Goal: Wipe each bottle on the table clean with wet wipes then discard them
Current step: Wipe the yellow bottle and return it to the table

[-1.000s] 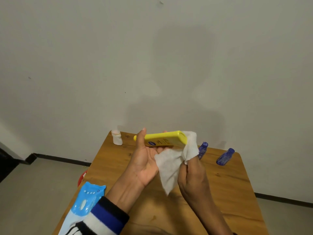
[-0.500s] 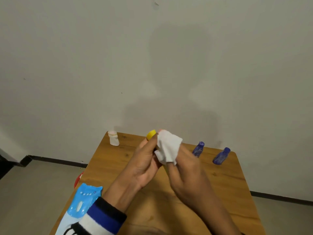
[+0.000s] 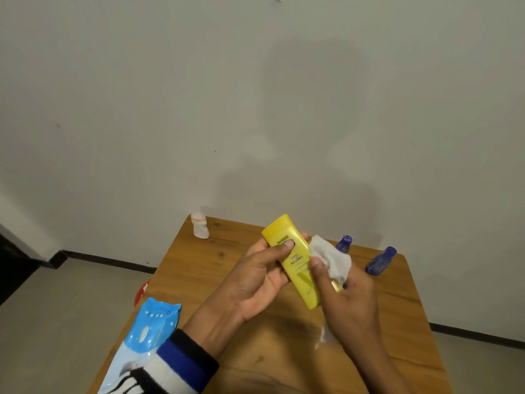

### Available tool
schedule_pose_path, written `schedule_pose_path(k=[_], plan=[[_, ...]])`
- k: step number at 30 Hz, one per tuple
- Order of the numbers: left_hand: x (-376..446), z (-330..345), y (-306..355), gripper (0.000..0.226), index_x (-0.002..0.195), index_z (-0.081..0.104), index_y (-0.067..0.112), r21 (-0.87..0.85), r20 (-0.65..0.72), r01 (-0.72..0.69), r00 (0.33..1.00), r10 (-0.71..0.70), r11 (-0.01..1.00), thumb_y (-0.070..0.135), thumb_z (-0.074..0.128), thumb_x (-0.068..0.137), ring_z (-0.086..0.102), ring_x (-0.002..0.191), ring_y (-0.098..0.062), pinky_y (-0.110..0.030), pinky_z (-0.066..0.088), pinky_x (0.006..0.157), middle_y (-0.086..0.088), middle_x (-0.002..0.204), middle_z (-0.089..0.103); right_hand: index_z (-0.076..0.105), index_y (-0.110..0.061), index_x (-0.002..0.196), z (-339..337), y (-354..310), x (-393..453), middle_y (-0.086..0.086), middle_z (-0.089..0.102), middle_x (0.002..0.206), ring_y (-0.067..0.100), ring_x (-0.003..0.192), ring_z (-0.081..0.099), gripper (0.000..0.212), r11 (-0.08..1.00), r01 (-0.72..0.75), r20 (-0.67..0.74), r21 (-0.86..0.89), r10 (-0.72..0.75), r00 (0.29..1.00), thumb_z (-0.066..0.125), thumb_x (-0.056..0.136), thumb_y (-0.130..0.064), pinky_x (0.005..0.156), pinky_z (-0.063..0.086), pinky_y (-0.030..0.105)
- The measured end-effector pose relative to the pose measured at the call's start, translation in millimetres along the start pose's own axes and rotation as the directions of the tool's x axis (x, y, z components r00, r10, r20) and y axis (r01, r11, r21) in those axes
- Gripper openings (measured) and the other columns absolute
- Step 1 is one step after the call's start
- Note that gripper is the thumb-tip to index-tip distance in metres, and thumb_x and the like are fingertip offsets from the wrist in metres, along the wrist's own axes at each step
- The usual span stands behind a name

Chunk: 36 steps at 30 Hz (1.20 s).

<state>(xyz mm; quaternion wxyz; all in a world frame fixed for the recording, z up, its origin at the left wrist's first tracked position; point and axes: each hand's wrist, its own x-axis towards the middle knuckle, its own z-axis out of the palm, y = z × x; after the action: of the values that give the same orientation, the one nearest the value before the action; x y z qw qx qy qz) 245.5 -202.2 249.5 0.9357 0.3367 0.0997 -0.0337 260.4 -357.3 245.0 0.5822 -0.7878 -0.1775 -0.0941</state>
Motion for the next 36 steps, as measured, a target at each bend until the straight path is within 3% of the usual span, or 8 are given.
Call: schedule_pose_path(k=[7, 12, 15, 19, 22, 26, 31, 36], plan=[[0, -12, 14, 0.036, 0.121, 0.061, 0.015, 0.67, -0.113, -0.067, 0.975, 0.19, 0.739, -0.006, 0.064, 0.092, 0.07, 0.105, -0.023, -0.038, 0.057, 0.093, -0.012, 0.116, 0.074, 0.064, -0.04, 0.104, -16, 2, 33, -0.02, 0.071, 0.082, 0.003, 0.076, 0.066, 0.017, 0.994, -0.085, 0.061, -0.061, 0.089, 0.994, 0.052, 0.1, -0.028, 0.06, 0.049, 0.012], [0, -19, 10, 0.031, 0.116, 0.069, 0.021, 0.84, 0.006, -0.14, 0.968, 0.25, 0.524, 0.002, 0.067, 0.091, 0.071, 0.1, -0.011, -0.028, 0.057, 0.086, 0.003, 0.105, 0.076, 0.058, -0.014, 0.13, 23, -11, 39, -0.001, 0.06, 0.124, 0.012, 0.117, 0.051, 0.03, 0.949, 0.18, 0.187, -0.259, -0.133, 0.973, 0.047, 0.103, -0.023, 0.098, 0.046, 0.032], [-2, -20, 7, 0.032, 0.108, 0.071, 0.022, 0.884, 0.041, -0.176, 0.952, 0.303, 0.432, -0.002, 0.059, 0.091, 0.07, 0.094, -0.016, -0.037, 0.058, 0.081, 0.004, 0.098, 0.076, 0.052, -0.016, 0.131, 49, -3, 19, 0.002, 0.04, 0.138, 0.016, 0.115, 0.03, 0.04, 0.806, 0.224, 0.268, -0.548, -0.084, 0.96, 0.038, 0.102, -0.04, 0.087, 0.035, 0.033], [-8, -29, 12, 0.032, 0.111, 0.071, 0.039, 0.895, 0.065, -0.195, 0.947, 0.316, 0.401, 0.013, 0.069, 0.091, 0.068, 0.095, 0.0, -0.026, 0.058, 0.08, 0.019, 0.104, 0.074, 0.057, -0.016, 0.109, 40, 9, 20, -0.003, 0.04, 0.114, 0.01, 0.101, 0.035, 0.038, 0.896, 0.143, 0.221, -0.421, -0.051, 0.974, 0.034, 0.101, -0.046, 0.072, 0.036, 0.013], [-11, -37, 16, 0.043, 0.109, 0.065, 0.053, 0.912, 0.046, -0.187, 0.932, 0.361, 0.366, 0.016, 0.073, 0.089, 0.061, 0.1, 0.015, -0.008, 0.051, 0.078, 0.036, 0.104, 0.069, 0.054, -0.013, 0.095, 26, 16, 33, 0.001, 0.053, 0.09, 0.017, 0.078, 0.054, 0.021, 0.962, -0.041, 0.191, -0.269, 0.095, 0.977, 0.049, 0.101, -0.033, 0.058, 0.042, 0.013], [-8, -38, 13, 0.036, 0.122, 0.068, 0.04, 0.951, 0.053, -0.159, 0.928, 0.37, 0.264, 0.024, 0.073, 0.09, 0.063, 0.097, 0.009, -0.023, 0.055, 0.082, 0.025, 0.104, 0.071, 0.058, -0.007, 0.097, 23, -3, 41, 0.002, 0.053, 0.093, 0.011, 0.072, 0.05, 0.005, 0.905, 0.114, 0.093, -0.411, -0.082, 0.992, 0.059, 0.092, -0.007, 0.052, 0.037, 0.008], [-5, -31, 5, 0.012, 0.089, 0.067, 0.03, 0.95, 0.058, -0.177, 0.909, 0.413, 0.256, 0.021, 0.064, 0.095, 0.067, 0.073, -0.001, -0.017, 0.049, 0.057, 0.014, 0.08, 0.072, 0.063, 0.005, 0.12, 56, -24, 1, 0.013, 0.057, 0.137, 0.026, 0.134, 0.048, 0.029, 0.866, 0.38, 0.306, -0.326, -0.284, 0.909, 0.057, 0.092, -0.001, 0.115, 0.034, 0.034], [-7, -30, 2, 0.019, 0.102, 0.072, 0.022, 0.926, 0.067, -0.2, 0.922, 0.382, 0.322, 0.008, 0.066, 0.09, 0.069, 0.083, -0.005, -0.028, 0.058, 0.067, 0.011, 0.088, 0.075, 0.051, 0.002, 0.138, 39, -13, 3, 0.009, 0.053, 0.143, 0.014, 0.14, 0.04, 0.044, 0.884, 0.416, 0.284, -0.215, -0.351, 0.892, 0.056, 0.094, 0.0, 0.119, 0.028, 0.034]])
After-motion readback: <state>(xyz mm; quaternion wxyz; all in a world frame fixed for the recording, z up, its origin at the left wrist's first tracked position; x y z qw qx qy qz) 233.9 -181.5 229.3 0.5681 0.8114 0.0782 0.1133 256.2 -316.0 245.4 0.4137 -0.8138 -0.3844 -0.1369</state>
